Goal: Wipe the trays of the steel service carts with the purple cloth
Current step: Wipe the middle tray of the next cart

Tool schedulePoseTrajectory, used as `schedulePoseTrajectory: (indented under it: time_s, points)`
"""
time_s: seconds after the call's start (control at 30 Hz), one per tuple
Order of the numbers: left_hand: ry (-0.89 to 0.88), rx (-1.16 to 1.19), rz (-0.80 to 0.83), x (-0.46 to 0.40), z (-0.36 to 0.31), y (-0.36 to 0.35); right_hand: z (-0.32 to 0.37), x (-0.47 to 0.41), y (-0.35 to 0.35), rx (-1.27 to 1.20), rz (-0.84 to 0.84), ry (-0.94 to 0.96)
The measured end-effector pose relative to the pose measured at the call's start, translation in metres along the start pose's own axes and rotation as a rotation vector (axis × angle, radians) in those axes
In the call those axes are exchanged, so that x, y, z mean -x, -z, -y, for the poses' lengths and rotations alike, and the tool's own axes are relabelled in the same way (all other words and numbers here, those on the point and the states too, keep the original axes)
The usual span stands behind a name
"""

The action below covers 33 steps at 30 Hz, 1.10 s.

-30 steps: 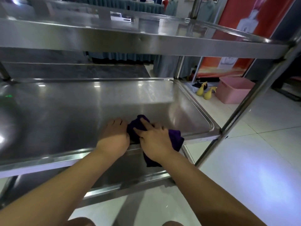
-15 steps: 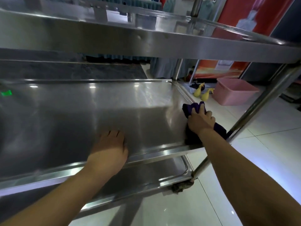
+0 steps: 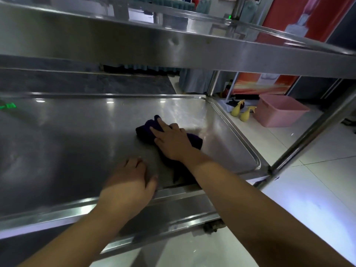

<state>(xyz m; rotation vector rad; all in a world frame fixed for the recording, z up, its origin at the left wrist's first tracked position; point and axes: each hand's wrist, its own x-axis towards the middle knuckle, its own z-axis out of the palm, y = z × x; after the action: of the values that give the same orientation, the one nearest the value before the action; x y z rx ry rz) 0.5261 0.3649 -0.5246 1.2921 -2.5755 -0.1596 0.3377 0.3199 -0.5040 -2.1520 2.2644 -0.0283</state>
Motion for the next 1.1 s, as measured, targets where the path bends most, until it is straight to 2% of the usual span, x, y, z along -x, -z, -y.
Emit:
schedulePoseTrajectory:
  time_s: [0.2,0.3,0.4,0.5,0.63,0.77,0.87,0.9,0.97,1.1]
  points:
    - [-0.010,-0.091,0.019,0.000,0.000,0.002,-0.099,-0.024,0.002,0.090,-0.011,-0.305]
    - [-0.016,-0.119,0.034,0.001,-0.002,0.002,-0.162,-0.030,0.004,0.178,0.060,-0.371]
    - [-0.033,-0.137,0.062,0.003,-0.003,0.002,-0.190,-0.033,0.000,0.231,0.096,-0.427]
    - [-0.042,-0.166,0.067,0.002,-0.006,0.004,-0.182,-0.014,0.002,0.234,0.076,-0.408]
    - [-0.021,-0.131,0.079,0.000,-0.009,0.009,-0.163,0.057,0.011,0.191,0.041,-0.420]
    - [-0.037,-0.111,0.092,0.000,-0.014,0.016,-0.151,0.131,0.019,0.207,0.127,-0.384]
    - [-0.045,-0.113,0.108,0.001,-0.015,0.019,-0.137,0.167,0.014,0.296,0.030,-0.198]
    - [-0.044,-0.112,0.111,0.002,-0.016,0.020,-0.134,0.177,0.011,0.313,0.023,-0.202]
    - [-0.045,-0.118,0.099,0.005,-0.016,0.021,-0.131,0.187,0.005,0.281,0.056,-0.257]
    - [-0.040,-0.124,0.089,0.005,-0.014,0.017,-0.130,0.166,0.011,0.329,-0.015,-0.134]
